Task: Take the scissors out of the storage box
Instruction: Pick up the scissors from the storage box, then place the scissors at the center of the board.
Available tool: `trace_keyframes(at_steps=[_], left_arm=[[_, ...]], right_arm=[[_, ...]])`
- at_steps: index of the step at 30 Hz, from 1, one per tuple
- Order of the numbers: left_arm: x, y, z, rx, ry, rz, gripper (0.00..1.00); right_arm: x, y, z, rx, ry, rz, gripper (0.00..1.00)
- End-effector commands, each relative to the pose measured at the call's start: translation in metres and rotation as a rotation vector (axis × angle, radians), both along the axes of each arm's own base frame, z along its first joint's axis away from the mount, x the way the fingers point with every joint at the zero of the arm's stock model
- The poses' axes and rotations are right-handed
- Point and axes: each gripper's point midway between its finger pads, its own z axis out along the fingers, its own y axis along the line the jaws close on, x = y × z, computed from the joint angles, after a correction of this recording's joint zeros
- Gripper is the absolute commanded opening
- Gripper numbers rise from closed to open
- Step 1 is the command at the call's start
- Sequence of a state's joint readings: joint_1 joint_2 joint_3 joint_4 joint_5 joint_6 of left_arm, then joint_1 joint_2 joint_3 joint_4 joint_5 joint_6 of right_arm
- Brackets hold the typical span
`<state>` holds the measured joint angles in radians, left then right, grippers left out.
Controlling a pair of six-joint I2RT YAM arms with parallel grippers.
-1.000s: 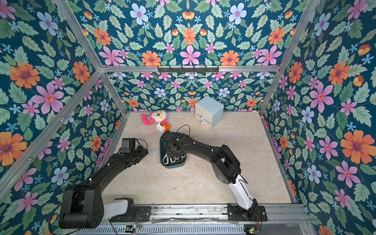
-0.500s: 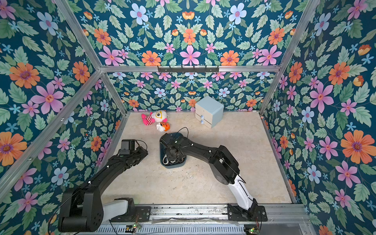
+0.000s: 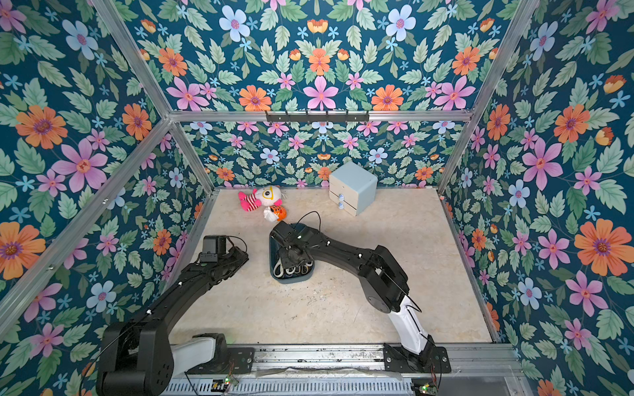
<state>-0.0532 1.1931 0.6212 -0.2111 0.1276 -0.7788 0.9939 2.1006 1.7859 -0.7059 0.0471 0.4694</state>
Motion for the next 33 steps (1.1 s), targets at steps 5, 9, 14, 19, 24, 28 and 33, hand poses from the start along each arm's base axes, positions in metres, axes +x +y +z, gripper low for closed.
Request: trace_keyframes(at_steps=[5,9,14,19,24,28,33], left_arm=[[-0.003,0.0,0.003,-0.011,-0.009,0.011,0.51],[-0.005,-0.006,0.003,-0.038,-0.011,-0.014,0.51],[0.001,-0.022,0.014,-0.101,-0.047,-0.082,0.53],[0.016,-0.035,0.032,-0.123,-0.081,-0.135,0.53],[0.029,-0.057,0.044,-0.095,-0.101,-0.194,0.54],[0.036,-0.076,0.046,-0.063,-0.099,-0.249,0.55],[0.041,-0.092,0.043,-0.057,-0.087,-0.283,0.55]], right_arm=[[0.0,0.001,0.018,0.044,-0.042,0.013,0.01],[0.007,-0.007,0.044,0.078,-0.125,-0.017,0.0],[0.019,-0.036,0.076,0.097,-0.237,-0.068,0.0],[0.037,-0.103,0.068,0.051,-0.216,-0.169,0.0],[0.055,-0.2,0.049,-0.032,-0.211,-0.277,0.0],[0.066,-0.274,0.033,-0.046,-0.169,-0.377,0.0],[0.081,-0.342,0.019,-0.074,-0.183,-0.461,0.0]])
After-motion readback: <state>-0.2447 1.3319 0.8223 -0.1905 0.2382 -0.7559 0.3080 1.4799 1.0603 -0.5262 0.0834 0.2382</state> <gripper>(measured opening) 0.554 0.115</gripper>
